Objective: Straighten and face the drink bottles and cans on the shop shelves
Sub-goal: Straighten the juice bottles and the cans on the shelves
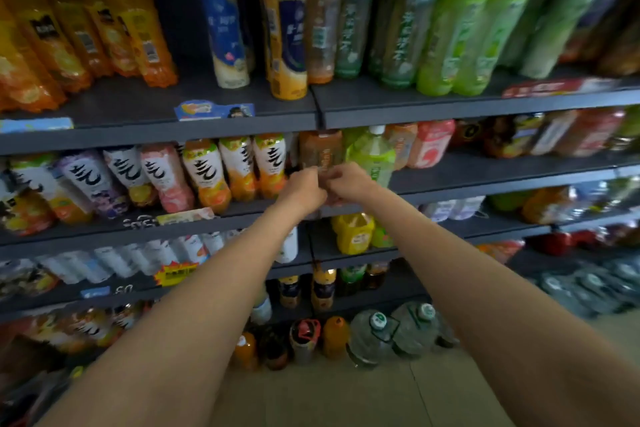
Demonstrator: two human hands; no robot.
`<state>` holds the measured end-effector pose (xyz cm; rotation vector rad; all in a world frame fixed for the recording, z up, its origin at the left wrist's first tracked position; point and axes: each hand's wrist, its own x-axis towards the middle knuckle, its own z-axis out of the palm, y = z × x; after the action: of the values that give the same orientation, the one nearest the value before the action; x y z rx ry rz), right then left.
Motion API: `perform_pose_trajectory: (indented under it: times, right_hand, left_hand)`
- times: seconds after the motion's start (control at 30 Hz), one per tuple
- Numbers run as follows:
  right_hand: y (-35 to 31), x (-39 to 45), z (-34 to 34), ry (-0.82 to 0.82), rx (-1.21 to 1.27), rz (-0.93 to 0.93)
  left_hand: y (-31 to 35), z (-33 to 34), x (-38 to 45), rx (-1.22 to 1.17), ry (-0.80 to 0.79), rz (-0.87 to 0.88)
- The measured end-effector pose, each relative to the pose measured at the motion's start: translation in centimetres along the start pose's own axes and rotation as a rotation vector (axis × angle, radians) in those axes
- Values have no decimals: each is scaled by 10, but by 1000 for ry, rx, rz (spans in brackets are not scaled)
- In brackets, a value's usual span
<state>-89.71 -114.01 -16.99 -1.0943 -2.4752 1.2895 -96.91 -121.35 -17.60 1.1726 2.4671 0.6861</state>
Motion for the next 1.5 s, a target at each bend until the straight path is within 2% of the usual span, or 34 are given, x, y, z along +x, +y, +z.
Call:
perform_pose_trajectory:
  times: [0.1,0.2,0.4,0.57,0.83,0.97,1.2,1.5]
  right_hand:
    - [23,-27,-63,117,44,24]
    - [53,-55,-119,202,44,54]
    - [118,-86,-205,287,129,124]
    - [164,-87,-295,313,72,19]
    - [259,-85,-441,468,76,28]
    - [304,-83,-493,510,-28,55]
    - [388,-58,-563,508,-5,158]
    - [484,-24,-641,452,22,235]
  left_hand:
    - [59,8,-10,11,14,158]
    - [116,23,-19,-10,-45,277]
    - [222,52,-17,45,-30,421]
    - [322,82,3,-23,44,423]
    - [466,155,35,-77,139,415]
    - [506,184,60,-67,120,420]
    - [565,260,120,-34,-51,422]
    - [629,347,172,17,-62,373]
